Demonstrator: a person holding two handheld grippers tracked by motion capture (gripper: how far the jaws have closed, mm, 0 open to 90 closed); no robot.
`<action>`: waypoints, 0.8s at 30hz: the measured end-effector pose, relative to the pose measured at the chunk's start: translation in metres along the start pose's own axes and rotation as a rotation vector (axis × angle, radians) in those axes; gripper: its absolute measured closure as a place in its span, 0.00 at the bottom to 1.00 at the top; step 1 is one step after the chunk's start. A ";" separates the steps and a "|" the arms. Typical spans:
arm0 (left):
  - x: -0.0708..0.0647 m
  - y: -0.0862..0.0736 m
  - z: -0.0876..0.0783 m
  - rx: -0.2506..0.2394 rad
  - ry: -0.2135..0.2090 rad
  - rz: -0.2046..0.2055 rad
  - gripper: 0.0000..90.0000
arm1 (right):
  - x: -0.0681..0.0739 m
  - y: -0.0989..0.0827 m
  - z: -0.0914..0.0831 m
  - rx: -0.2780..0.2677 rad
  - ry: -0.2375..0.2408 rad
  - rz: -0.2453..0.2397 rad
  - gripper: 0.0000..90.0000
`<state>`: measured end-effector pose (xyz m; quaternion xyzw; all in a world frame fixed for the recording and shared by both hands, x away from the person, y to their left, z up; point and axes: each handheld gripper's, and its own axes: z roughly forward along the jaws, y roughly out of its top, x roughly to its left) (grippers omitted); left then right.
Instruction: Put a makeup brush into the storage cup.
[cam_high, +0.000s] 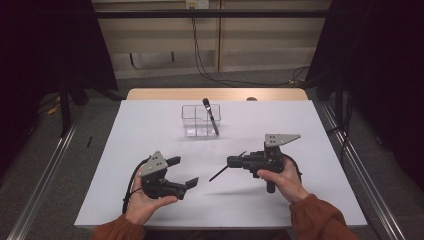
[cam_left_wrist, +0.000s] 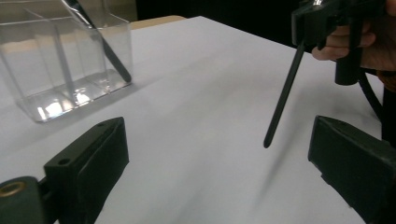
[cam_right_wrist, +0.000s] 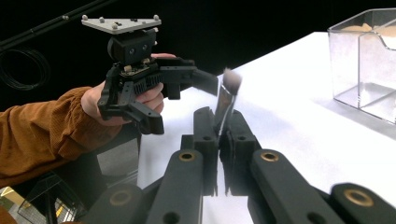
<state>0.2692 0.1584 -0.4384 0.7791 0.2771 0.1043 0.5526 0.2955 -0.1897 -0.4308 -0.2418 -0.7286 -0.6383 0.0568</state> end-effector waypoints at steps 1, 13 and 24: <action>0.000 0.000 -0.002 -0.002 0.002 -0.005 0.04 | 0.000 0.001 -0.001 0.000 -0.004 0.001 0.95; 0.011 -0.004 -0.036 -0.048 0.076 0.022 0.03 | -0.002 0.005 -0.009 0.046 -0.046 0.001 0.95; 0.016 -0.015 -0.065 -0.075 0.179 0.003 0.03 | -0.006 0.010 -0.013 0.069 -0.083 -0.006 0.95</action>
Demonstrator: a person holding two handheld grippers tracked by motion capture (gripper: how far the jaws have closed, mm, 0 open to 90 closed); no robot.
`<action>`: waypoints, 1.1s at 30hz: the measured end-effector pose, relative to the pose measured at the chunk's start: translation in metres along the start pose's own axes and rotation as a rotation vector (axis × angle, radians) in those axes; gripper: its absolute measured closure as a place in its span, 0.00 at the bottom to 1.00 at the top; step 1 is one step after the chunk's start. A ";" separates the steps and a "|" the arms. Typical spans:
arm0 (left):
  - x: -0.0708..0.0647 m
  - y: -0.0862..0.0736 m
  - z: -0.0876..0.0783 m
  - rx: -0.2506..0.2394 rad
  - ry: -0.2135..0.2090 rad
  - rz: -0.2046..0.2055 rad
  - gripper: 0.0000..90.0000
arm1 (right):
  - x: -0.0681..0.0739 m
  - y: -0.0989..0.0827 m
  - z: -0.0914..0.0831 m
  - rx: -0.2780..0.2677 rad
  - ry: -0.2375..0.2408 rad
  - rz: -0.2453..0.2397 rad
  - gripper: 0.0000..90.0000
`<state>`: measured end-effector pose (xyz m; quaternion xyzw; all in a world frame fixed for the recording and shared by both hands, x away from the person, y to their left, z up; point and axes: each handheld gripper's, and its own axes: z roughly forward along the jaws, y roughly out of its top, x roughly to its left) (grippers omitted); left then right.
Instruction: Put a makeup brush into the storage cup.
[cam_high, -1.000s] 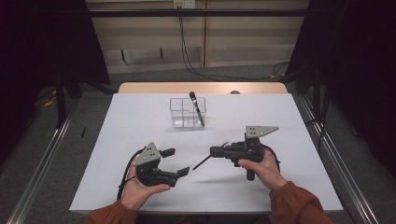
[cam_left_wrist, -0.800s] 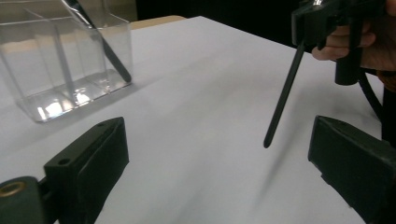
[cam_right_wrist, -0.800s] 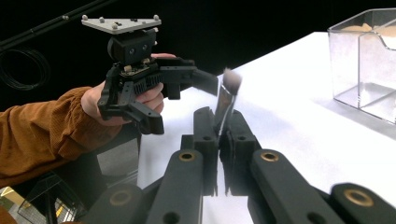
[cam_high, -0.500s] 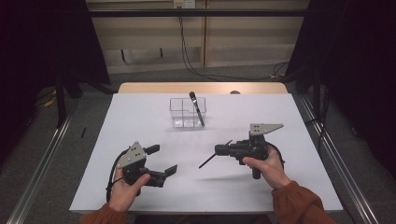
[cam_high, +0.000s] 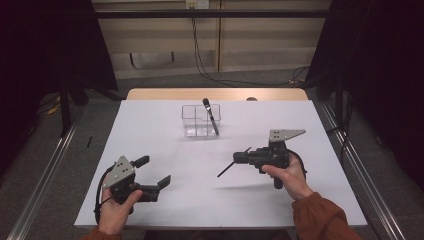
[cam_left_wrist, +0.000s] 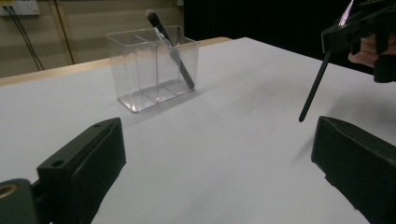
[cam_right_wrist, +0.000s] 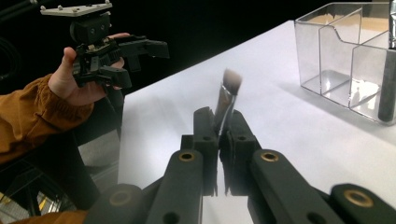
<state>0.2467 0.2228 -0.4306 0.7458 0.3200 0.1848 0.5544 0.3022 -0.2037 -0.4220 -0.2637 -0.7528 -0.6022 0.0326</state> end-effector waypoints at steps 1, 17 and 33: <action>0.001 -0.003 -0.003 -0.002 0.014 -0.003 0.03 | 0.000 0.001 0.000 0.004 -0.006 -0.004 0.95; 0.003 -0.012 -0.008 -0.038 0.063 -0.065 0.03 | -0.019 0.026 -0.007 0.056 -0.087 -0.018 0.95; 0.001 -0.011 -0.008 -0.025 0.050 -0.047 0.03 | -0.037 0.058 -0.007 0.067 -0.148 -0.031 0.95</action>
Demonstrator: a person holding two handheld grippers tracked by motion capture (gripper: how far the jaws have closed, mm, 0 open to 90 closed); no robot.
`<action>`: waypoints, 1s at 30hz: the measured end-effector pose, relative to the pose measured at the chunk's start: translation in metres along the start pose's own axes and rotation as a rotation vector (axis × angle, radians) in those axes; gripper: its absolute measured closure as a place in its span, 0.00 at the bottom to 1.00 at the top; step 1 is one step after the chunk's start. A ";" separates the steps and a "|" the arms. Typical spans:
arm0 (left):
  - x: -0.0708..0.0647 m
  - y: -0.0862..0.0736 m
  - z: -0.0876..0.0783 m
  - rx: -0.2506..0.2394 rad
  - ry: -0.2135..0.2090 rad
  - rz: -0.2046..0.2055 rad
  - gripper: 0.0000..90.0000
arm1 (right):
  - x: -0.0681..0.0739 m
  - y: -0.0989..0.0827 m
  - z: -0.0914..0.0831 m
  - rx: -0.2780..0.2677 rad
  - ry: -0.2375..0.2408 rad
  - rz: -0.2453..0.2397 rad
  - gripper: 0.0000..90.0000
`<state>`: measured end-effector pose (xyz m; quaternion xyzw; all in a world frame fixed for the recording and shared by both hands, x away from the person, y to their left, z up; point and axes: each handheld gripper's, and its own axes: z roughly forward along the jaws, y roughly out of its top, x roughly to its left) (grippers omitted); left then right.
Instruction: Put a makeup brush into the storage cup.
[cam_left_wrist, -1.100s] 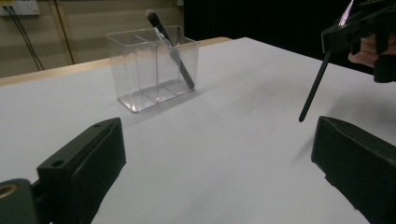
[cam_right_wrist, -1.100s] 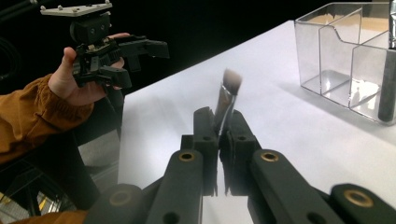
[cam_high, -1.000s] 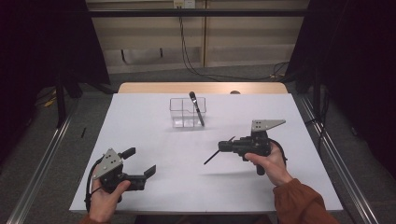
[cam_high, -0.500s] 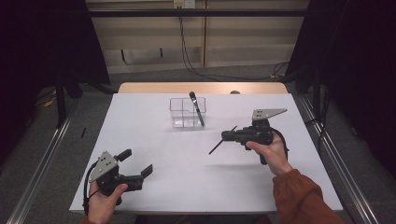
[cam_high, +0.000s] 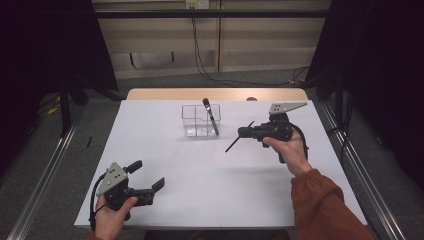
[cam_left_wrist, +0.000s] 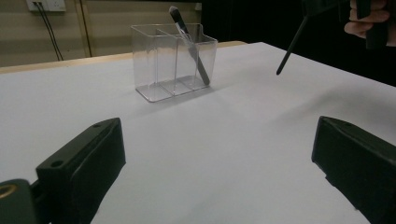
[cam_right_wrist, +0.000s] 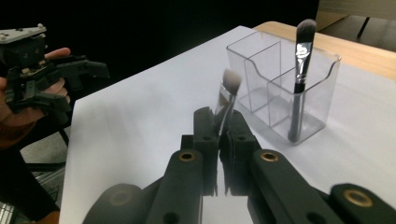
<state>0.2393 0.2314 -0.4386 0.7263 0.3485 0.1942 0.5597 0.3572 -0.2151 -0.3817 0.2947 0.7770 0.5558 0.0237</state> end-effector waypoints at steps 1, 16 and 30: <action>0.000 0.000 0.000 0.002 0.002 0.003 0.03 | -0.001 0.003 0.000 0.001 -0.004 -0.003 0.95; 0.004 0.000 0.000 0.007 0.015 0.019 0.04 | -0.014 0.031 0.004 -0.004 -0.054 -0.029 0.95; 0.004 0.000 0.000 0.014 0.009 0.027 0.04 | -0.024 0.057 0.006 -0.001 -0.080 -0.046 0.95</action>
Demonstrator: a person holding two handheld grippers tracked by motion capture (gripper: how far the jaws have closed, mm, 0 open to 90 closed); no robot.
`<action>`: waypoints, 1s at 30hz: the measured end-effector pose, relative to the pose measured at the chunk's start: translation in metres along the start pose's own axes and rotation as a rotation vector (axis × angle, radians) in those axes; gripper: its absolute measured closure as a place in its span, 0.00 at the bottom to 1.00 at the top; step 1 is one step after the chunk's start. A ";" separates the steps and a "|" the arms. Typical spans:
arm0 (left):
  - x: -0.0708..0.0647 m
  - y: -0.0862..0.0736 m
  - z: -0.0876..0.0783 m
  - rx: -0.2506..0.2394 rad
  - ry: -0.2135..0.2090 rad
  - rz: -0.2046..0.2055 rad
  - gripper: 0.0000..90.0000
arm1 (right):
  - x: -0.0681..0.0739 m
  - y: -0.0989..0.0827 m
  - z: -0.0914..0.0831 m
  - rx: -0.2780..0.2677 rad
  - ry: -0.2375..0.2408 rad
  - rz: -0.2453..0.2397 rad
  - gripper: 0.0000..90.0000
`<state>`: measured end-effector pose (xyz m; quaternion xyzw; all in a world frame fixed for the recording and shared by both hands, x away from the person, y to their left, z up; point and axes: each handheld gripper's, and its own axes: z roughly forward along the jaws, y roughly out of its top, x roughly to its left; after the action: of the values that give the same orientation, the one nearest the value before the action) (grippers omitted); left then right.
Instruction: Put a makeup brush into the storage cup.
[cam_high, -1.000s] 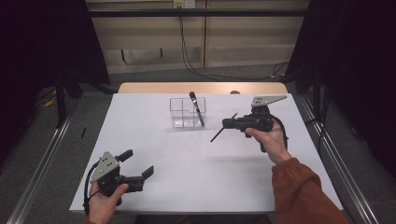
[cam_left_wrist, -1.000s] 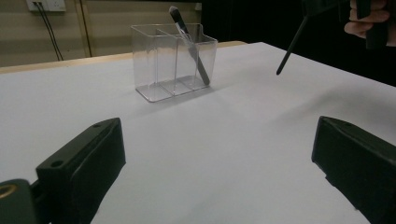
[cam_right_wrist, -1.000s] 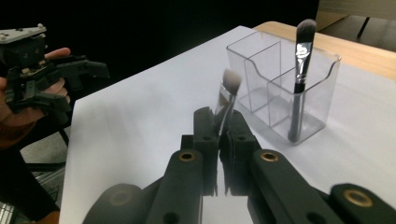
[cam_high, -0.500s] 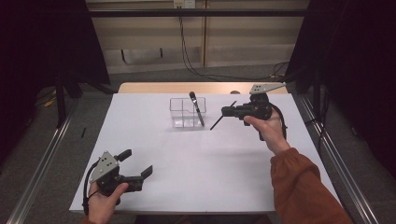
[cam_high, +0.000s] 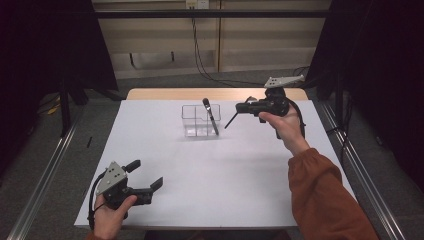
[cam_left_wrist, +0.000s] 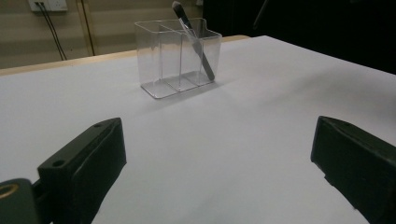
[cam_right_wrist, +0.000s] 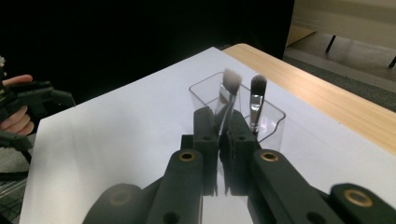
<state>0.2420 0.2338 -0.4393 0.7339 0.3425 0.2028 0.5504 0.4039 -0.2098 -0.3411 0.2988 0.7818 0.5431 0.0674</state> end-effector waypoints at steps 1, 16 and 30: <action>0.000 0.000 0.001 0.001 -0.005 -0.001 0.04 | -0.001 0.002 0.000 -0.001 -0.003 -0.002 0.95; 0.002 0.000 0.000 0.011 0.000 0.003 0.04 | -0.010 0.026 0.023 0.015 -0.041 -0.036 0.95; 0.000 0.001 0.000 0.009 0.003 0.007 0.03 | -0.022 0.025 0.049 0.036 -0.084 -0.008 0.95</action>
<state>0.2425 0.2339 -0.4386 0.7375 0.3415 0.2042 0.5457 0.4531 -0.1762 -0.3432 0.3195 0.7889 0.5159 0.0969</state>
